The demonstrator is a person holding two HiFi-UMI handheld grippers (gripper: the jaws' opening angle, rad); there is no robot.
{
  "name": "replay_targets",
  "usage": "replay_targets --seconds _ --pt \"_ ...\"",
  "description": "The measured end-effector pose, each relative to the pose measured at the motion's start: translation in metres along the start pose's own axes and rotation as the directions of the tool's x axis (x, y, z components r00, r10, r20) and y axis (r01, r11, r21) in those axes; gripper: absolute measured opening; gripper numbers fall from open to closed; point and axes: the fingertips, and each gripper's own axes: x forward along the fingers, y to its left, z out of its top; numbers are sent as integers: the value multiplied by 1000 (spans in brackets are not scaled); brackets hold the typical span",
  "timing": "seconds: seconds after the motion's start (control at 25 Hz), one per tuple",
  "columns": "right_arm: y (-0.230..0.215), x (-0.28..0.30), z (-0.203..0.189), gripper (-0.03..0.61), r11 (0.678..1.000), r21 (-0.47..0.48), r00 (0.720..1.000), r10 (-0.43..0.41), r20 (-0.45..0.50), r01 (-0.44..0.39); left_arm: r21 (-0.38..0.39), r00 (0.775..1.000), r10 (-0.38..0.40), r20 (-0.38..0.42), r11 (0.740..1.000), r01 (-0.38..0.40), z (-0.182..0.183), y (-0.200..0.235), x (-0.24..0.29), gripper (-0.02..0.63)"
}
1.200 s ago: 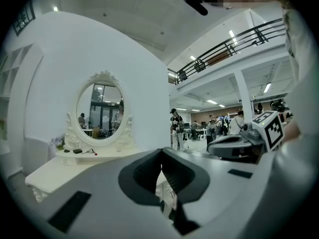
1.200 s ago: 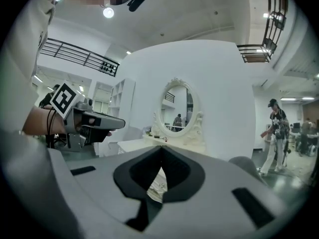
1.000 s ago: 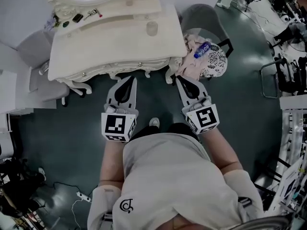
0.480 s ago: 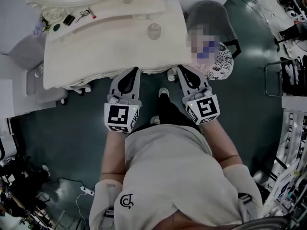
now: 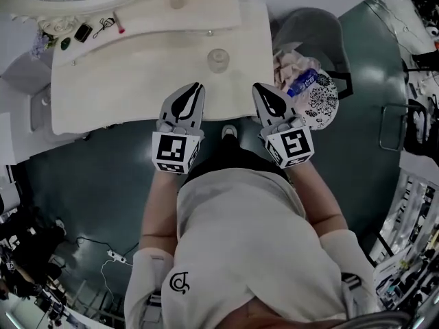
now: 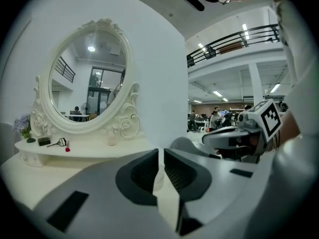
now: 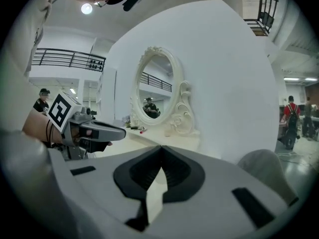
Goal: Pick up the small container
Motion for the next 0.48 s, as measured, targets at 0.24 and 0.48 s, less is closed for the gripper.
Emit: replay_targets --seconds 0.24,0.48 --pt "-21 32 -32 7 997 11 995 73 -60 -73 -16 997 -32 -74 999 31 -44 -1 47 227" --pt "-38 59 -57 8 995 32 990 98 -99 -95 -30 992 -38 -122 999 35 -75 8 89 324"
